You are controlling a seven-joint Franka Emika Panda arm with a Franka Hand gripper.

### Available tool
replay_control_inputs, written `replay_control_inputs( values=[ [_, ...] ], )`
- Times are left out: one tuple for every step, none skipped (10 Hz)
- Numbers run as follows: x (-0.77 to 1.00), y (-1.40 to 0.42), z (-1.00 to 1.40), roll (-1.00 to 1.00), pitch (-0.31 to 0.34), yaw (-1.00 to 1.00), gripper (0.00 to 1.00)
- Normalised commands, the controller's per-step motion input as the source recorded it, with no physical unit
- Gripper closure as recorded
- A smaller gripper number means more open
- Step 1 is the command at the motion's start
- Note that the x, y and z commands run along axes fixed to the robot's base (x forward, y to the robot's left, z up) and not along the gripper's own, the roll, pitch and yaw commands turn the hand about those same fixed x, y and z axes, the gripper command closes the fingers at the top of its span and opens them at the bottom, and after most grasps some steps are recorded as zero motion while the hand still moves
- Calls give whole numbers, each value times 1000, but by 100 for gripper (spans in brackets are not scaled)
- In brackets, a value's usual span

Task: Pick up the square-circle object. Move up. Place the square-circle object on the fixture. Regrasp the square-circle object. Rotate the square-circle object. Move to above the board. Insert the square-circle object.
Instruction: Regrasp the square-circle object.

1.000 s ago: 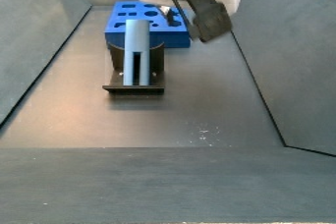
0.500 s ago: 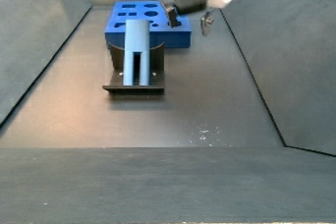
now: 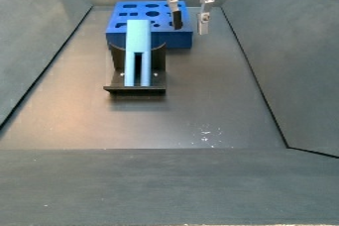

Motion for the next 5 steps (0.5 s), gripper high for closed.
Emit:
replay_control_inputs(
  values=[
    [-30,-10,-18,1000,-188,-942,0],
    [-32,-14,-12,1000,-140,-944,0],
    [-30,-15,-7,1000,-97,-942,0],
    [-20,-15,-9,1000,12,-932,0],
    [-14,-19,-19,1000,108,-933,0]
  ],
)
